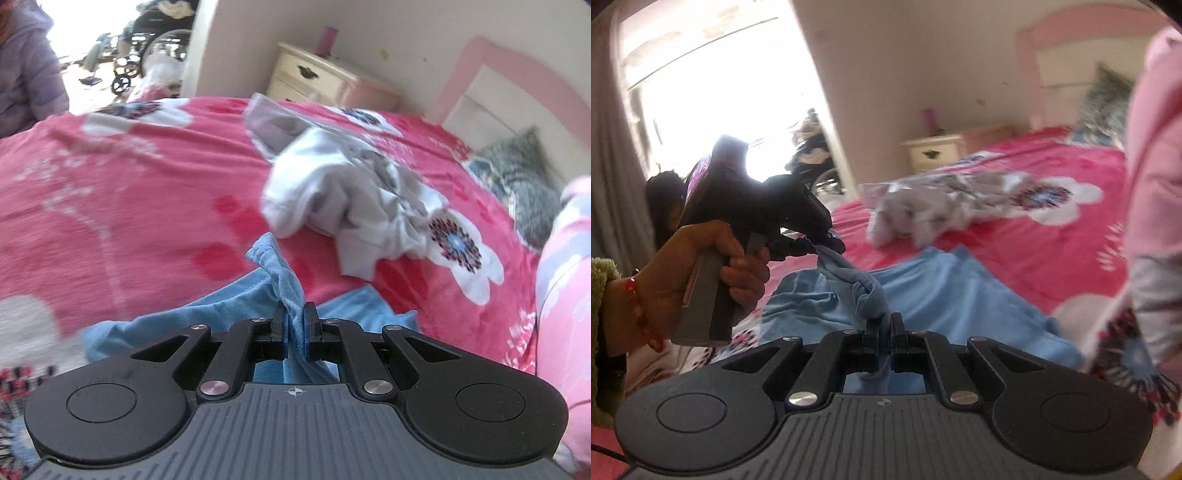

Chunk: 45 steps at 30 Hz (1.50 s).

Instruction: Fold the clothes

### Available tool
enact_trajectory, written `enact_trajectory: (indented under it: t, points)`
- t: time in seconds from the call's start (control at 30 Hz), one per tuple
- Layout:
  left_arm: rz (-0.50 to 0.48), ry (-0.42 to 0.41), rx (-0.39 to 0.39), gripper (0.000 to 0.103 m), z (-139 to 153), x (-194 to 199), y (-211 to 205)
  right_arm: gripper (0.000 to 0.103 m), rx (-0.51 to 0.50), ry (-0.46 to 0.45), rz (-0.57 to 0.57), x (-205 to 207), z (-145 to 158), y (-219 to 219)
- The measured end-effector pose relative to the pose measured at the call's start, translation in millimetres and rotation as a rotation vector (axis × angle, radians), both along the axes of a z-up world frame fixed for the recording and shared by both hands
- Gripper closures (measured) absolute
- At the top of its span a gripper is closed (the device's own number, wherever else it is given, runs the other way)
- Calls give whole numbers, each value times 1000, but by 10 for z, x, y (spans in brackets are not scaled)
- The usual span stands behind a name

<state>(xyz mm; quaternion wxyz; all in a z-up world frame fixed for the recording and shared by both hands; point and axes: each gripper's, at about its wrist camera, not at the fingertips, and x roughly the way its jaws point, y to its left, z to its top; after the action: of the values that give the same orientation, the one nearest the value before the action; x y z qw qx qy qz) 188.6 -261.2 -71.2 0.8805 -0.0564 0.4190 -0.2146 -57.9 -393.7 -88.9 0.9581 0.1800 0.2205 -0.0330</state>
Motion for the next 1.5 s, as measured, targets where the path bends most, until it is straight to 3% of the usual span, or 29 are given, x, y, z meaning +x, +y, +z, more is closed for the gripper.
enact_trajectory:
  t: [0.6,0.67,0.73,0.87,1.03,1.2,1.33,1.43,1.5]
  points:
    - [-104,4,121,98,-257,15,-971,98,104,71,-167,-64,-243,-616]
    - [-150,45,115,93,-311,52,-1063,98,109,82,-186,-72,-278,-653]
    - [-195,86,109,82,-352,90,-1134,98,122,99,-203,-77,-329,-697]
    - [-197,93,21,75,-173,135,-1002,97,137,126,-255,-84,-394,-751]
    - [-218,101,-96,69,116,157,-704,87,153,160,-322,-93,-473,-816]
    - [-276,118,-57,67,278,-211,-44,79,183,174,-409,-161,-507,-930]
    - [-269,205,-64,64,122,-666,583,73,275,172,-454,-249,-565,-1037]
    - [-251,278,-172,62,-116,-978,924,72,382,139,-480,-390,-561,-1100]
    - [-251,324,-235,62,-284,-1128,1038,68,505,123,-464,-452,-604,-1158]
